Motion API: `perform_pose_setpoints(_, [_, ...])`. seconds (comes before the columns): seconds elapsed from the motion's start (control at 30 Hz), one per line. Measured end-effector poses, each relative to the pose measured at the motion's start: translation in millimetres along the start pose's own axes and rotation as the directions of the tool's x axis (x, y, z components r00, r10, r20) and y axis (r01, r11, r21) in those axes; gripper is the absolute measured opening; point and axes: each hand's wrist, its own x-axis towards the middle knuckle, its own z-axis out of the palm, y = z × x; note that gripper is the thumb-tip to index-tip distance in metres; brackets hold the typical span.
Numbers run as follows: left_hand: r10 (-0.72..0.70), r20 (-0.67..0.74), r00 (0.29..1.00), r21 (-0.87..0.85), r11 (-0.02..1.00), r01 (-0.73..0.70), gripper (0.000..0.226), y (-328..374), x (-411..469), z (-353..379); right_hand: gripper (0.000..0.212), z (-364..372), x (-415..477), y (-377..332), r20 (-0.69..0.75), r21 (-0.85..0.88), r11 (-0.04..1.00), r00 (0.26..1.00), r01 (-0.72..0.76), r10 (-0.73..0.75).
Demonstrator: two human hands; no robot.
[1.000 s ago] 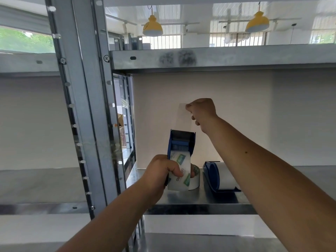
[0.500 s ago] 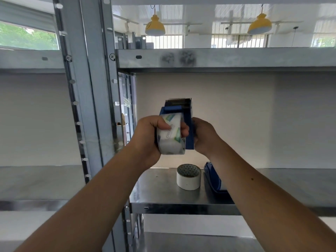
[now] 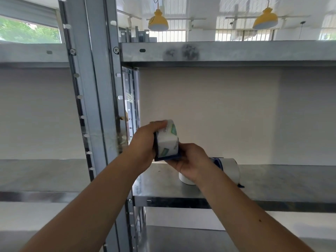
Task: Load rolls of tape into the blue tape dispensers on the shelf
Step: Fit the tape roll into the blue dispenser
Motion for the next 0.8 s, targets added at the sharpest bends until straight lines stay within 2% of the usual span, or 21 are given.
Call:
perform_pose_setpoints(0.1, [0.016, -0.231, 0.973, 0.164, 0.986, 0.022, 0.039, -9, 12, -3, 0.027, 1, 6, 18, -0.089, -0.108, 0.994, 0.996, 0.004, -0.013])
perform_pose_setpoints(0.17, [0.040, -0.332, 0.943, 0.299, 0.952, 0.065, 0.049, -14, 19, -2, 0.036, 4, 12, 27, -0.146, -0.203, 0.979, 0.987, 0.035, -0.066])
perform_pose_setpoints(0.23, [0.015, -0.355, 0.935, 0.357, 0.926, 0.121, 0.059, -21, 25, -2, 0.043, 4, 15, 33, -0.191, -0.255, 0.966, 0.977, 0.045, -0.096])
perform_pose_setpoints(0.3, [-0.042, -0.368, 0.929, 0.384, 0.903, 0.193, 0.072, -29, 28, -3, 0.040, 2, 17, 39, -0.213, -0.309, 0.950, 0.971, 0.035, -0.105])
perform_pose_setpoints(0.4, [-0.017, -0.367, 0.930, 0.468, 0.861, 0.201, 0.059, -46, 36, -7, 0.034, -2, 21, 49, -0.237, -0.367, 0.930, 0.966, 0.005, -0.099])
perform_pose_setpoints(0.47, [-0.010, -0.348, 0.938, 0.478, 0.858, 0.186, 0.062, -60, 39, -13, 0.033, -6, 21, 54, -0.259, -0.382, 0.924, 0.962, -0.021, -0.085])
perform_pose_setpoints(0.53, [0.003, -0.332, 0.943, 0.496, 0.851, 0.172, 0.065, -71, 38, -17, 0.028, -10, 18, 56, -0.272, -0.364, 0.928, 0.962, -0.083, -0.021])
perform_pose_setpoints(0.6, [0.017, -0.337, 0.941, 0.530, 0.830, 0.175, 0.055, -77, 38, -20, 0.028, -14, 16, 54, -0.262, -0.372, 0.913, 0.962, -0.169, 0.071])
perform_pose_setpoints(0.67, [-0.005, -0.367, 0.930, 0.530, 0.820, 0.214, 0.045, -81, 38, -23, 0.026, -13, 14, 48, -0.314, -0.514, 0.807, 0.939, -0.290, 0.137])
perform_pose_setpoints(0.73, [-0.038, -0.367, 0.930, 0.503, 0.832, 0.233, 0.046, -86, 37, -25, 0.028, -9, 9, 41, -0.432, -0.696, 0.586, 0.894, -0.415, 0.120])
perform_pose_setpoints(0.8, [-0.028, -0.345, 0.938, 0.530, 0.819, 0.219, 0.051, -91, 32, -25, 0.023, -8, -1, 38, -0.396, -0.854, 0.365, 0.918, -0.370, 0.003])
